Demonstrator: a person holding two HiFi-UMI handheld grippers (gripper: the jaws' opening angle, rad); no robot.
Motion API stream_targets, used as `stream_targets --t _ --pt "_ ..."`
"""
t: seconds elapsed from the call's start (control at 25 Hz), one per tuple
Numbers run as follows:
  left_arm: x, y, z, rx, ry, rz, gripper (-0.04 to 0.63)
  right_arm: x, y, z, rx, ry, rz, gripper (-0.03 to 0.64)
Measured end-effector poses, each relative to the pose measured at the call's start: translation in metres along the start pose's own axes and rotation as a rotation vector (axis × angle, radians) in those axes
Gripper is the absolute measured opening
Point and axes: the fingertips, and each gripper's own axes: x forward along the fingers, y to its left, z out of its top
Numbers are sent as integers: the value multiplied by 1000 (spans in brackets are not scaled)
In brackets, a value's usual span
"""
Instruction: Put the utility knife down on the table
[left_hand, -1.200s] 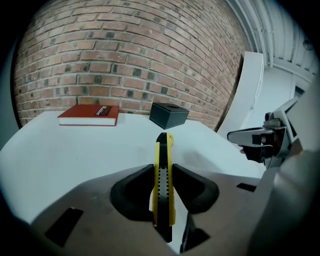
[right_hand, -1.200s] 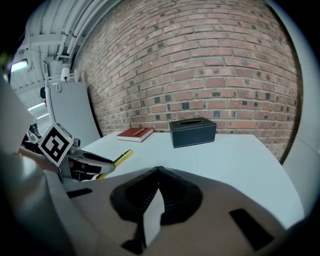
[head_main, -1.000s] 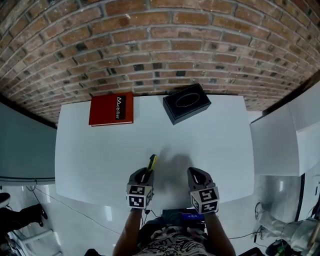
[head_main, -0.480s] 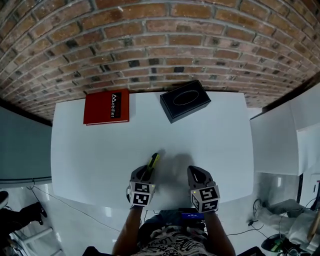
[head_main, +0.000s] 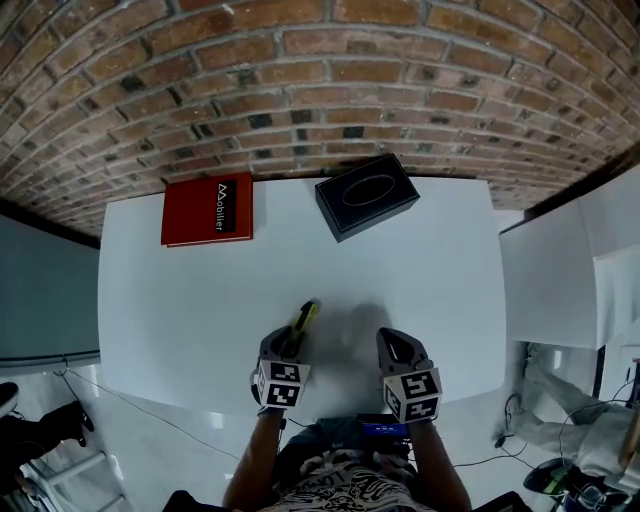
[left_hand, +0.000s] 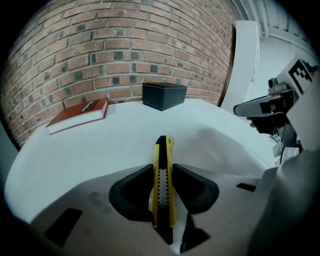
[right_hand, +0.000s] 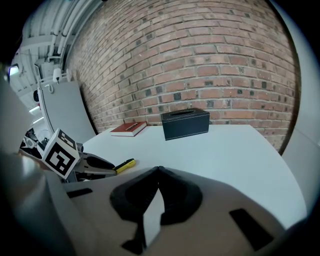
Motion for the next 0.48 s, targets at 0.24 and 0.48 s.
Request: stream_targets --t 0.24,0.48 --pt "-10 1 11 4 -29 13 121 -4 5 5 -9 -20 12 1" --pt "-19 0 19 16 -78 10 120 -14 8 17 -30 -58 5 1"
